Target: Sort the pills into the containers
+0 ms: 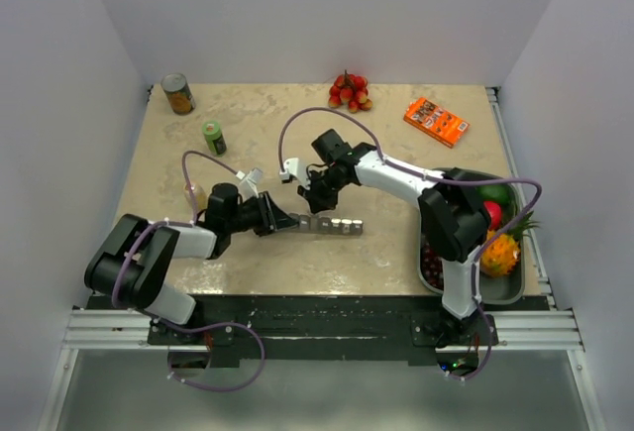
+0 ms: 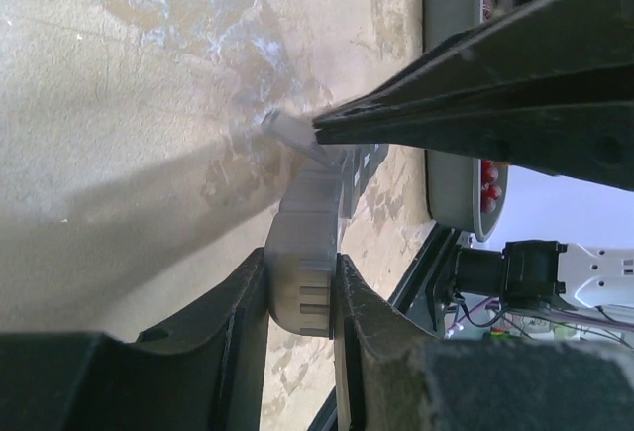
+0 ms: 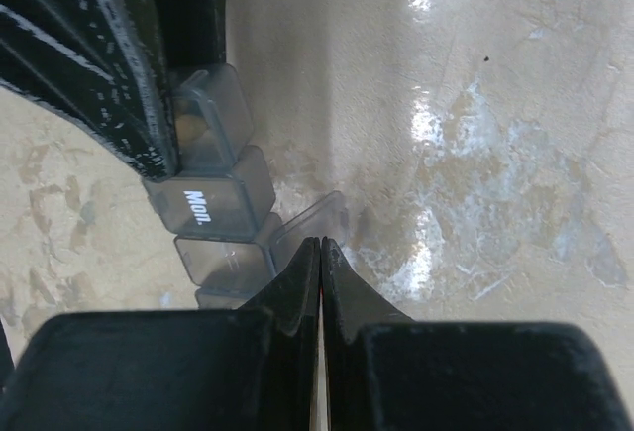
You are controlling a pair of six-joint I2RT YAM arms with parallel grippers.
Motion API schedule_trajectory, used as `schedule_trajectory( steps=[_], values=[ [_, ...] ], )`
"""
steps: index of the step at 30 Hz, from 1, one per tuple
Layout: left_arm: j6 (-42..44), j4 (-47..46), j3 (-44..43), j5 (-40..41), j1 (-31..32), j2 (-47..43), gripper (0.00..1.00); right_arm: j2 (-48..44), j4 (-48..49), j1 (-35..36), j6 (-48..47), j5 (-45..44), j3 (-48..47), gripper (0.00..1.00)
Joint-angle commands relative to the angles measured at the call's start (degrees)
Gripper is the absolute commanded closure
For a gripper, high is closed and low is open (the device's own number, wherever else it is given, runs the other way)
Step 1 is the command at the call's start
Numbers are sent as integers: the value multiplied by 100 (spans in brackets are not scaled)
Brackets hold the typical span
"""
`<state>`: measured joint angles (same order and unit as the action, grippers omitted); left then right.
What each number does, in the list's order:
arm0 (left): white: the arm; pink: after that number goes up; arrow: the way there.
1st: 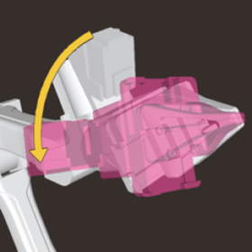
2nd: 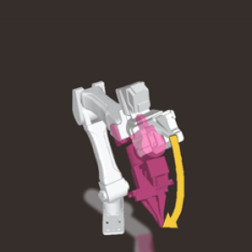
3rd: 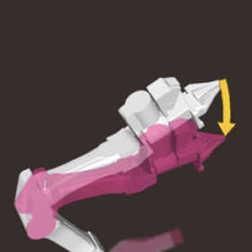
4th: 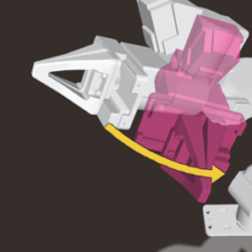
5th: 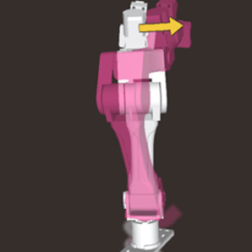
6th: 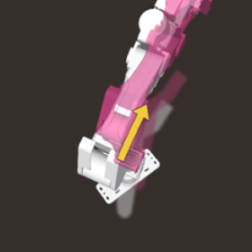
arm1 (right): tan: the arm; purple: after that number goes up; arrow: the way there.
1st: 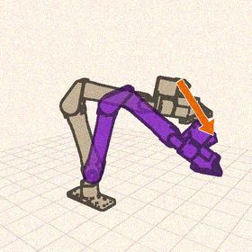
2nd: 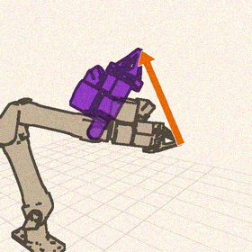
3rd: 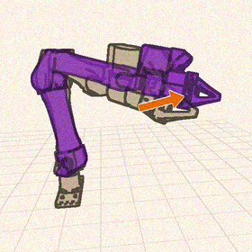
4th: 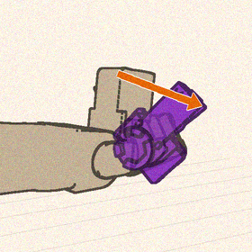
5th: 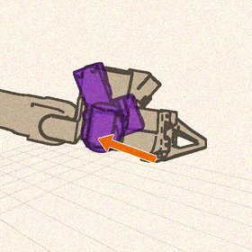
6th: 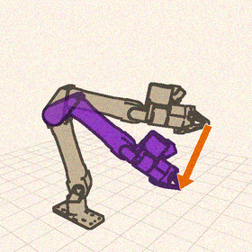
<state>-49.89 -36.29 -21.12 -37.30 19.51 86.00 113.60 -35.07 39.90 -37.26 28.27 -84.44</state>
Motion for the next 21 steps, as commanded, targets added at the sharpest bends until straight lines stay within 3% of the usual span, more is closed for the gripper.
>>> schedule_trajectory(
  steps=[1,3,6,7,10,14,15,18,21],
  values=[
    [251,-168,-304,188,-87,286,100,-838,-105,-210,52,239,-345,100],
    [243,-150,-409,214,-96,496,100,-1198,-105,-342,60,293,-240,100],
    [243,-106,-708,241,-105,838,100,-1663,131,-649,148,547,180,85],
    [234,-97,-883,249,-105,936,100,-1761,315,-798,201,617,296,73],
    [243,-1,-1296,249,-105,1375,100,-2095,570,-1097,289,811,700,61],
    [286,245,-1841,232,-105,1893,76,-2281,756,-1379,385,1092,947,58],
    [313,446,-1956,232,-105,1947,65,-2307,773,-1423,403,1188,1008,58],
    [567,946,-2360,380,-123,2053,44,-2395,826,-1546,421,1286,1096,57],
    [717,1299,-2616,504,-219,2079,32,-2465,861,-1661,438,1409,1175,56]
  ],
)
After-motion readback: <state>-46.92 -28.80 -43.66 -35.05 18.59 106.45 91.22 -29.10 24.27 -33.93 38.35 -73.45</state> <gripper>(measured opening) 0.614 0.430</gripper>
